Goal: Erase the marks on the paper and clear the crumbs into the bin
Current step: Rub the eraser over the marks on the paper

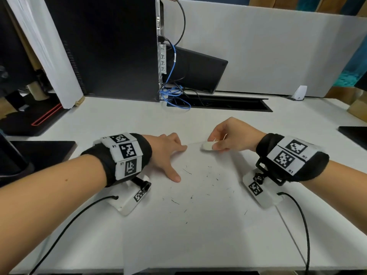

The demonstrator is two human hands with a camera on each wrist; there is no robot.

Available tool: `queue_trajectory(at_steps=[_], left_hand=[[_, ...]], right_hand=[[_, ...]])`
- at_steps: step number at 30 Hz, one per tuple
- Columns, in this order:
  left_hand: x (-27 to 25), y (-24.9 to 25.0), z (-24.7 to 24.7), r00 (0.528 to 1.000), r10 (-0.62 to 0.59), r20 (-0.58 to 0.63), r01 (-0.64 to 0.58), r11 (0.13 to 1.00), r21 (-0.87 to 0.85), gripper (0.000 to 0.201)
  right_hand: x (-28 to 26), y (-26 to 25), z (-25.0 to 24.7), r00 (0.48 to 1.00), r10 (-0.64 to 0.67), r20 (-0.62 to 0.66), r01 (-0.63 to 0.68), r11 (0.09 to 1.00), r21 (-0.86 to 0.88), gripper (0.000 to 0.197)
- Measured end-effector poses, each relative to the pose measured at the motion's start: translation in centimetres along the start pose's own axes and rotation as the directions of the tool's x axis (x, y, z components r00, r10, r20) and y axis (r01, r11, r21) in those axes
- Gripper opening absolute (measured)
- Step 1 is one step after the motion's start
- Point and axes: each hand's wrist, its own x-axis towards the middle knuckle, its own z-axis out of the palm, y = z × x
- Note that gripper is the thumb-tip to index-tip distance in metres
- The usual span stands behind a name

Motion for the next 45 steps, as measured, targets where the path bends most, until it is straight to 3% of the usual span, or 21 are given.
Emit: queue_trajectory(at_steps=[6,10,14,18,22,26,29,33,34,36,38,40,45], left_hand=[[0.2,0.1,0.4,1.0,0.006,0.0,-0.006,0.996,0.085,0.099],[0.3,0.2,0.4,1.0,0.005,0.004,-0.005,0.994,0.106,0.099],[0.2,0.3,0.3,1.0,0.008,0.014,-0.01,0.994,0.11,0.098],[0.1,0.4,0.3,1.0,0.006,0.013,-0.007,0.992,0.123,0.099],[0.3,0.5,0.2,1.0,-0.008,0.009,0.007,0.99,0.139,0.102],[0.3,0.5,-0.1,1.0,-0.009,0.018,0.007,0.992,0.128,0.102],[0.6,0.7,-0.3,1.0,-0.013,0.023,0.009,0.99,0.141,0.102],[0.7,0.8,-0.4,0.999,-0.018,0.028,0.013,0.989,0.145,0.101],[0.8,0.8,-0.5,1.0,-0.019,0.025,0.015,0.989,0.145,0.101],[0.9,0.8,-0.5,0.999,-0.021,0.027,0.017,0.99,0.137,0.102],[0.9,0.7,-0.7,1.0,-0.023,0.021,0.02,0.991,0.129,0.101],[1.0,0.7,-1.0,1.0,-0.016,-0.002,0.016,0.996,0.089,0.098],[2.0,1.8,-2.1,0.997,0.03,-0.069,-0.034,0.998,-0.053,0.092]], right_hand=[[1.1,-2.2,1.3,0.999,0.008,0.034,-0.002,0.988,-0.154,0.018],[-0.4,-3.4,2.6,0.97,-0.088,0.225,0.12,0.984,-0.132,0.017],[-0.2,-4.0,2.7,0.984,-0.123,0.13,0.15,0.963,-0.223,0.027],[-0.8,-3.9,2.5,0.945,-0.123,0.302,0.183,0.967,-0.179,0.017],[-0.7,-2.6,1.6,0.982,-0.12,0.146,0.148,0.968,-0.202,0.015],[-1.7,-1.6,1.2,0.935,-0.109,0.338,0.144,0.986,-0.081,0.004],[-1.7,-0.6,0.7,0.983,-0.09,0.159,0.113,0.983,-0.145,0.01],[-2.4,-0.6,0.1,0.917,-0.09,0.389,0.123,0.991,-0.06,0.01],[-2.2,-0.4,-0.2,0.943,-0.1,0.319,0.121,0.991,-0.048,0.012],[-1.2,0.9,-1.3,0.998,-0.057,0.033,0.056,0.998,0.003,0.015],[-0.2,2.0,-2.6,0.988,0.03,-0.154,-0.018,0.997,0.074,0.017],[0.1,2.5,-3.2,0.979,0.09,-0.185,-0.073,0.993,0.097,0.015],[0.4,2.0,-1.6,0.992,0.114,-0.052,-0.118,0.99,-0.075,0.007]])
